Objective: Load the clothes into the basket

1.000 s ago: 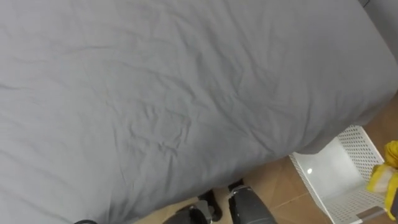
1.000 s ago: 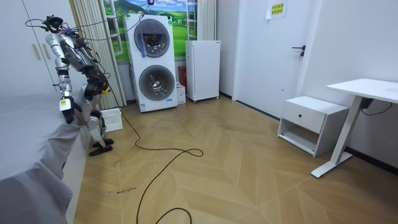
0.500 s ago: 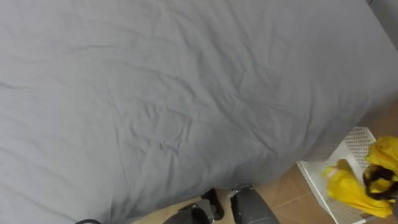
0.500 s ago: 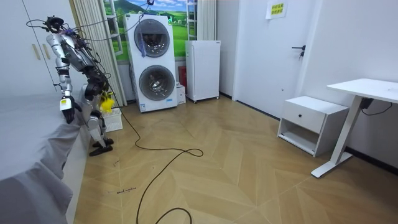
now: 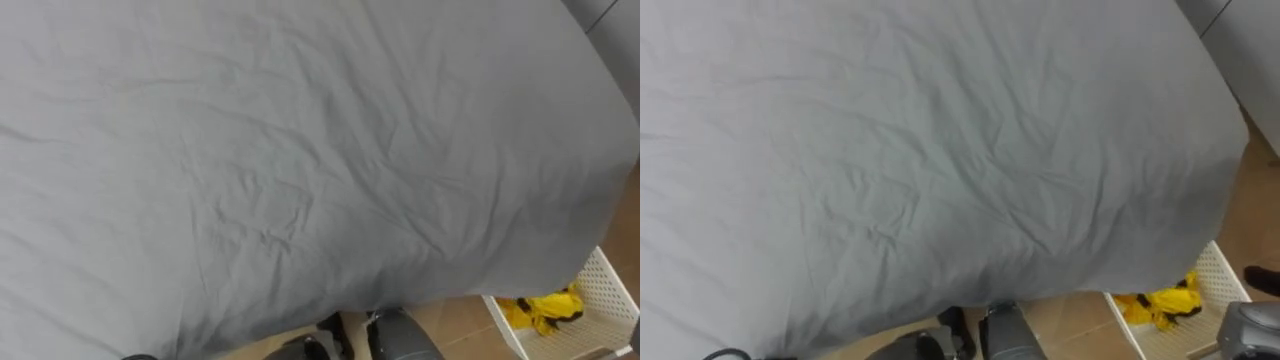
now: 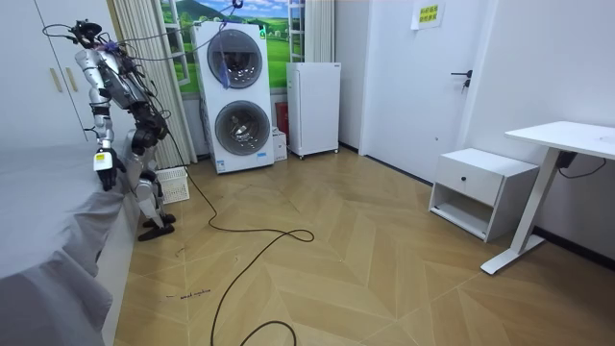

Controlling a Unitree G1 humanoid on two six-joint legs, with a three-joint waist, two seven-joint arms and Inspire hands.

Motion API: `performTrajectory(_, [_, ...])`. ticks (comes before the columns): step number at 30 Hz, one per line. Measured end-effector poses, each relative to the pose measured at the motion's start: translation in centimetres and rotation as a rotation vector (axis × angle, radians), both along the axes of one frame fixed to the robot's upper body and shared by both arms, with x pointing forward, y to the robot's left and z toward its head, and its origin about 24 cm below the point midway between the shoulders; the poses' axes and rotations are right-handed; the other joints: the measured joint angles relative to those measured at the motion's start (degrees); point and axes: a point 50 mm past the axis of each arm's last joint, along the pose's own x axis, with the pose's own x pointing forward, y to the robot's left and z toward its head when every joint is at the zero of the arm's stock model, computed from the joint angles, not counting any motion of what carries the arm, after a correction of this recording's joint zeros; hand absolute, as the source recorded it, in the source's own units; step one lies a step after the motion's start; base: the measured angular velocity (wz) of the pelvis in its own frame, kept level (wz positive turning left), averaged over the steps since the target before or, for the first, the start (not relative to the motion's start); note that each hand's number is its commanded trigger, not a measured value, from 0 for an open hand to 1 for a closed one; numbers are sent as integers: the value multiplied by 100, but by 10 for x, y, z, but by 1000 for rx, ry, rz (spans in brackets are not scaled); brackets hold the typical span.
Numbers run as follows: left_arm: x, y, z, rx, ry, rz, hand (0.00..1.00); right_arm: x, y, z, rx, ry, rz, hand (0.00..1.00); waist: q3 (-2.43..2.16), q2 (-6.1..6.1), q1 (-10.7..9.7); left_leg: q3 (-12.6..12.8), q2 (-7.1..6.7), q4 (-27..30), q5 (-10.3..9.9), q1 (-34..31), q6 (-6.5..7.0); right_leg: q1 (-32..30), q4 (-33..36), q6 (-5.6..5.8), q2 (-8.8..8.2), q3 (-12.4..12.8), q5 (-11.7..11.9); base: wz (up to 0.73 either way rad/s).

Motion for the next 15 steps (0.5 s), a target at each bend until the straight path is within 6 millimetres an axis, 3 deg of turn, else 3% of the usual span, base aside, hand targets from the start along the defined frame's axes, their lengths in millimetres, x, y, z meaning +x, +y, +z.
performTrajectory(2, [-2,2,0,2,2,-2,0,-8,0,-5,15,15,-12,0,-6,-81,20,11,1,-27,-1,123,1,135,-47,1,-5,-11,-1,2])
performTrajectory(6, [-7,5,-1,-18,9,26,0,-22,0,-13,23,51,-26,0,-29,-129,15,-72,24,-120,-3,412,3,552,-321,8,-10,-167,35,11])
performTrajectory(9, [-15,8,-2,-14,27,18,0,-35,6,-25,45,88,-24,0,-74,-220,22,-283,-3,-285,-1,757,2,1011,-610,2,-11,-299,70,20])
performTrajectory(11, [-24,13,-3,7,47,-2,0,-51,20,-42,90,135,-10,0,-163,-362,94,-354,-12,-497,-12,1124,-15,1441,-847,-7,-28,-451,63,24])
performTrajectory(14, [-36,15,-4,34,69,-55,0,-75,39,-63,153,211,30,0,-236,-498,102,-525,-59,-884,19,1683,-74,2125,-1250,35,-60,-690,81,46])
performTrajectory(15, [-38,15,-4,39,72,-63,0,-78,42,-67,167,223,39,0,-241,-525,106,-573,-73,-920,19,1779,-74,2247,-1309,36,-68,-742,76,51])
